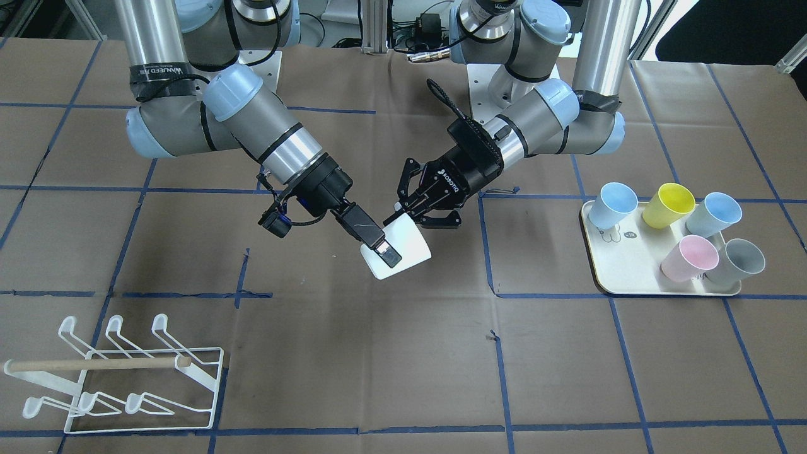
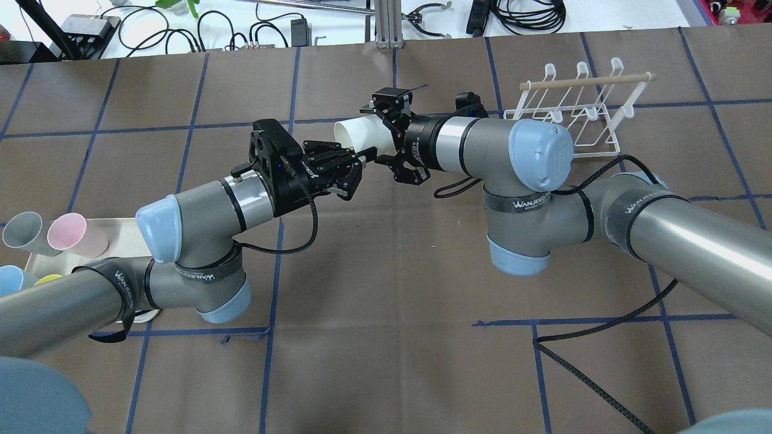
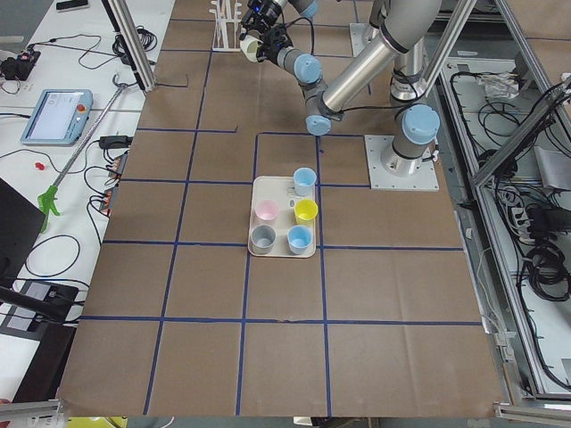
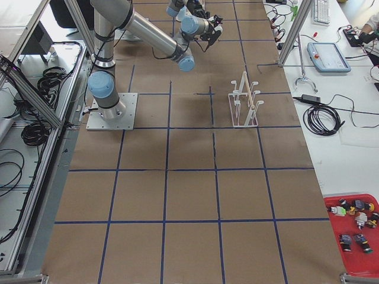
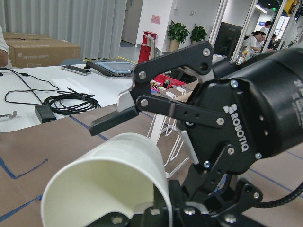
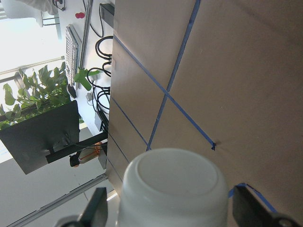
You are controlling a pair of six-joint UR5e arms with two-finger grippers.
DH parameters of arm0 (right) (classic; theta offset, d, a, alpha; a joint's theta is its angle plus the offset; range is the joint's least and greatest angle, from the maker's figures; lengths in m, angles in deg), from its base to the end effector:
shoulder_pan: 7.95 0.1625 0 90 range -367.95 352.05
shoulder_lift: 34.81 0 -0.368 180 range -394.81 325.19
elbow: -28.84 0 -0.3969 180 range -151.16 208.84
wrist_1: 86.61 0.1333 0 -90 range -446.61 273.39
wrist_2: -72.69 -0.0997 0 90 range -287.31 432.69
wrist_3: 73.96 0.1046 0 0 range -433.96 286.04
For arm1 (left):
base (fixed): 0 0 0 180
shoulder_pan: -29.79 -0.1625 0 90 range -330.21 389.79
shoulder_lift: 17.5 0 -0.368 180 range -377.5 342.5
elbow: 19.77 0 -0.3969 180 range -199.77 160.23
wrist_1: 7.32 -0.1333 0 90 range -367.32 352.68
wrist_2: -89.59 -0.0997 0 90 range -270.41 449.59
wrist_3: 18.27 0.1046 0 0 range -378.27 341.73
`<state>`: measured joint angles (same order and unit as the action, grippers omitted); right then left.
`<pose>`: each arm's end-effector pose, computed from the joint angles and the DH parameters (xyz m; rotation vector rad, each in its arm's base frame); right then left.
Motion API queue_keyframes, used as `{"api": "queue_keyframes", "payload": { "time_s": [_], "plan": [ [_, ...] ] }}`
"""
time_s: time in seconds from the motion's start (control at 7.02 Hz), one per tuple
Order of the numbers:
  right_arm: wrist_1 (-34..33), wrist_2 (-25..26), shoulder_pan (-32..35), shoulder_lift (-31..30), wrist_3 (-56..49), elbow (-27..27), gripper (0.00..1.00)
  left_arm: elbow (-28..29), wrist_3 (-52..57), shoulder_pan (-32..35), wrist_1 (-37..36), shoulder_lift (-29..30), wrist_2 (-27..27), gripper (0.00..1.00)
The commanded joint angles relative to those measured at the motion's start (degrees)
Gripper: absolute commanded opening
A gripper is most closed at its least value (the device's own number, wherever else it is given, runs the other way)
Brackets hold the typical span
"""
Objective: Transfer IKEA cup to right arm and place on rack
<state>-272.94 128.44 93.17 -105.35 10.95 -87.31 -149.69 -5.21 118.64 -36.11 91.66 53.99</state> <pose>0.2908 -0.4833 0.2483 1.0178 1.8678 -0.1853 -0.2097 -0.4319 0.2250 -0.7979 -1.9368 1.2720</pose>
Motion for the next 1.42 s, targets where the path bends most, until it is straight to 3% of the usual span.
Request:
{"api": "queue_keyframes", "payload": {
  "time_s": [0.0, 0.14, 0.43, 0.57, 0.71, 0.85, 1.28],
  "plan": [
    [0.00, 1.12, -0.04, 0.23, 0.00, 0.05, 0.76, 0.01, -0.05, 0.00, -0.05, 0.00, 0.00, 0.00],
    [0.00, 1.03, -0.04, 0.31, 0.00, 0.05, 0.62, 0.02, -0.05, 0.00, -0.05, 0.00, 0.00, 0.00],
    [0.00, 0.24, -0.04, 0.23, -0.17, 0.05, 0.45, 0.01, -0.05, 0.00, 0.04, 0.00, 0.00, 0.00],
    [0.00, 0.15, -0.04, 0.23, -0.26, 0.05, 0.44, 0.02, -0.05, 0.00, -0.04, -0.09, -0.17, 0.09],
    [0.00, 0.15, -0.04, 0.23, -0.35, 0.05, 0.44, 0.02, -0.05, 0.00, 0.04, 0.00, -0.18, 0.70],
    [0.00, 0.24, -0.04, 0.14, -0.44, 0.13, 0.44, 0.02, -2.23, 0.00, 0.04, -0.09, -0.18, 0.98],
    [0.00, 0.15, -0.04, 0.23, -0.61, 0.13, 0.41, 0.02, -4.53, -0.70, -0.13, -1.05, -0.09, 0.99]
  ]
}}
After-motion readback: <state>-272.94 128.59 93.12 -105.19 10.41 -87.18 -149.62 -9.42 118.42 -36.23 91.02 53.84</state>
